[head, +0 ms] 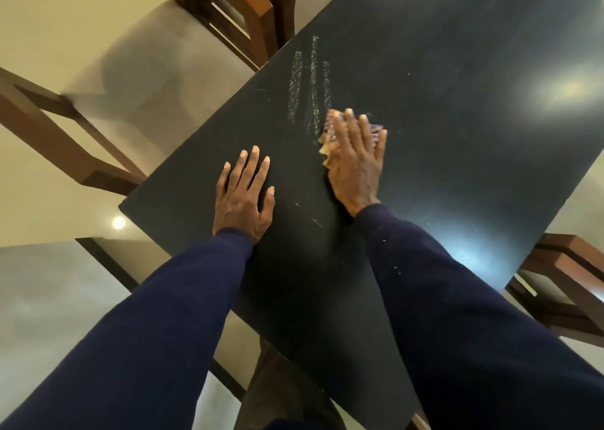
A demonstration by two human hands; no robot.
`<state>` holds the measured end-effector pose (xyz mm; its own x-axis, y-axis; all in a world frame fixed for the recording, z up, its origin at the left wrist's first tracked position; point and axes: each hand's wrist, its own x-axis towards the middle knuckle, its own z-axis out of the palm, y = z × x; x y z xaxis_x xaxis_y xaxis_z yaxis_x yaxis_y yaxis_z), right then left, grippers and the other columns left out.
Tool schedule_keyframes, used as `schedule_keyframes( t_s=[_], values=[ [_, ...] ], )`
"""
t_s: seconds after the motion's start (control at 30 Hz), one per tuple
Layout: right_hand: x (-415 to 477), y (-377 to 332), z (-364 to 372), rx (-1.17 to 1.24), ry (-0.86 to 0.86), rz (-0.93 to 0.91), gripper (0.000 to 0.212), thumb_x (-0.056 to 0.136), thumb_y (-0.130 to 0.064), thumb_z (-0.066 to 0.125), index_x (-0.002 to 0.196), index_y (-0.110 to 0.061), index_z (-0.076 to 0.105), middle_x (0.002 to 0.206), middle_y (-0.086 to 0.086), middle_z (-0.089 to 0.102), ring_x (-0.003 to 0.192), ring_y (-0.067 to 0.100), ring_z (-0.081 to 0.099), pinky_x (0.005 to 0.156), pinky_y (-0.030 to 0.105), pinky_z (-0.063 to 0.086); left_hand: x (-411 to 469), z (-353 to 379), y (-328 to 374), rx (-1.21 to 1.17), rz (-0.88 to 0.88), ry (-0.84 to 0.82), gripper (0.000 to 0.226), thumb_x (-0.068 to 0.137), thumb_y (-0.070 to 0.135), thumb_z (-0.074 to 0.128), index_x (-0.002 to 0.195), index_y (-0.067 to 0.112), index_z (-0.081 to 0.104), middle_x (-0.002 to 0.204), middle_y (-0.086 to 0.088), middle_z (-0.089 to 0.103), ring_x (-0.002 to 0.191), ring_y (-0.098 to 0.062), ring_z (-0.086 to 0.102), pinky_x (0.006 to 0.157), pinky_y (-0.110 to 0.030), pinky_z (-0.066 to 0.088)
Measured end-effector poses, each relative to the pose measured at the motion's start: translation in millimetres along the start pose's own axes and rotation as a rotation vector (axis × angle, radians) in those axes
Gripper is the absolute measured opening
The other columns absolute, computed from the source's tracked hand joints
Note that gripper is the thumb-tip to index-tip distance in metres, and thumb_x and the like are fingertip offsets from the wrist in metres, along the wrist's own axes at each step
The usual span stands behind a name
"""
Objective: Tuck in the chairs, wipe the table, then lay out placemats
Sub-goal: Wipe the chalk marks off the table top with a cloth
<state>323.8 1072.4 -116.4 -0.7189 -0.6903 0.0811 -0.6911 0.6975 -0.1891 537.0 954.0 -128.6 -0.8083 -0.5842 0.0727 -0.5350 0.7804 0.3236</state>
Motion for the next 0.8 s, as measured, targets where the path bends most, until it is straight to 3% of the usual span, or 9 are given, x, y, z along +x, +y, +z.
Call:
schedule_keyframes(
  t_s=[0.13, 0.23, 0.3, 0.37, 0.5, 0.57, 0.63, 0.8],
  values=[
    [-40, 9, -3, 0.01, -0.1, -0.464, 0.062, 0.108, -0.029, 0.05, 0.167, -0.021, 0.035, 0.176, 0.006, 0.027, 0.164, 0.029, 0.018, 0.13, 0.065, 0.013, 1, 0, 1, -0.006, -0.028, -0.003, 0.058, 0.11, 0.036, 0.039, 0.165, 0.018, 0.036, 0.176, -0.006, 0.023, 0.164, -0.023, 0.017, 0.132, -0.05, 0.017],
    [-64, 59, -21, 0.003, -0.163, -0.701, 0.056, 0.112, -0.029, 0.047, 0.166, -0.018, 0.037, 0.175, 0.006, 0.027, 0.164, 0.029, 0.021, 0.129, 0.065, 0.017, -1, 0, 1, -0.005, -0.049, -0.008, 0.057, 0.111, 0.034, 0.037, 0.165, 0.017, 0.036, 0.176, -0.007, 0.021, 0.164, -0.024, 0.015, 0.132, -0.048, 0.016],
    [-59, 93, -31, 0.011, -0.126, -0.645, 0.057, 0.109, -0.022, 0.052, 0.164, -0.017, 0.041, 0.173, 0.007, 0.032, 0.162, 0.031, 0.027, 0.127, 0.067, 0.021, -1, 1, 1, -0.009, -0.056, 0.001, 0.056, 0.111, 0.033, 0.037, 0.165, 0.016, 0.036, 0.176, -0.007, 0.022, 0.164, -0.024, 0.016, 0.132, -0.049, 0.016],
    [-39, 106, -30, 0.004, -0.073, -0.452, 0.058, 0.107, -0.019, 0.051, 0.164, -0.02, 0.041, 0.173, 0.006, 0.035, 0.161, 0.029, 0.028, 0.126, 0.067, 0.023, 1, 2, 0, -0.011, -0.06, 0.012, 0.056, 0.112, 0.033, 0.037, 0.165, 0.015, 0.036, 0.175, -0.008, 0.023, 0.164, -0.025, 0.017, 0.132, -0.049, 0.017],
    [12, 53, -10, -0.048, 0.02, 0.007, 0.056, 0.108, -0.029, 0.039, 0.164, -0.025, 0.042, 0.171, 0.002, 0.038, 0.16, 0.028, 0.031, 0.128, 0.064, 0.019, 0, 3, -1, -0.001, -0.059, 0.001, 0.056, 0.111, 0.032, 0.038, 0.165, 0.014, 0.035, 0.176, -0.008, 0.022, 0.164, -0.025, 0.016, 0.132, -0.049, 0.016],
    [29, 12, 1, -0.035, 0.029, 0.117, 0.063, 0.102, -0.031, 0.035, 0.164, -0.024, 0.041, 0.172, 0.004, 0.037, 0.16, 0.031, 0.031, 0.128, 0.066, 0.016, 1, 2, -1, 0.005, -0.059, -0.014, 0.057, 0.112, 0.033, 0.037, 0.165, 0.014, 0.034, 0.176, -0.007, 0.021, 0.164, -0.024, 0.014, 0.132, -0.049, 0.015],
    [32, -24, 11, -0.027, 0.031, 0.066, 0.066, 0.1, -0.032, 0.035, 0.166, -0.024, 0.038, 0.173, 0.006, 0.034, 0.161, 0.032, 0.029, 0.128, 0.067, 0.014, 3, 1, 0, 0.013, -0.056, -0.027, 0.058, 0.112, 0.033, 0.035, 0.166, 0.015, 0.031, 0.177, -0.007, 0.019, 0.164, -0.023, 0.012, 0.133, -0.049, 0.014],
    [-29, -22, 6, 0.0, -0.098, -0.468, 0.077, 0.099, -0.032, 0.063, 0.168, -0.019, 0.033, 0.176, 0.009, 0.025, 0.164, 0.032, 0.018, 0.127, 0.069, 0.017, 8, -5, -10, 0.037, -0.038, -0.068, 0.061, 0.112, 0.034, 0.032, 0.169, 0.012, 0.023, 0.178, -0.008, 0.014, 0.165, -0.024, 0.01, 0.132, -0.049, 0.015]
  ],
)
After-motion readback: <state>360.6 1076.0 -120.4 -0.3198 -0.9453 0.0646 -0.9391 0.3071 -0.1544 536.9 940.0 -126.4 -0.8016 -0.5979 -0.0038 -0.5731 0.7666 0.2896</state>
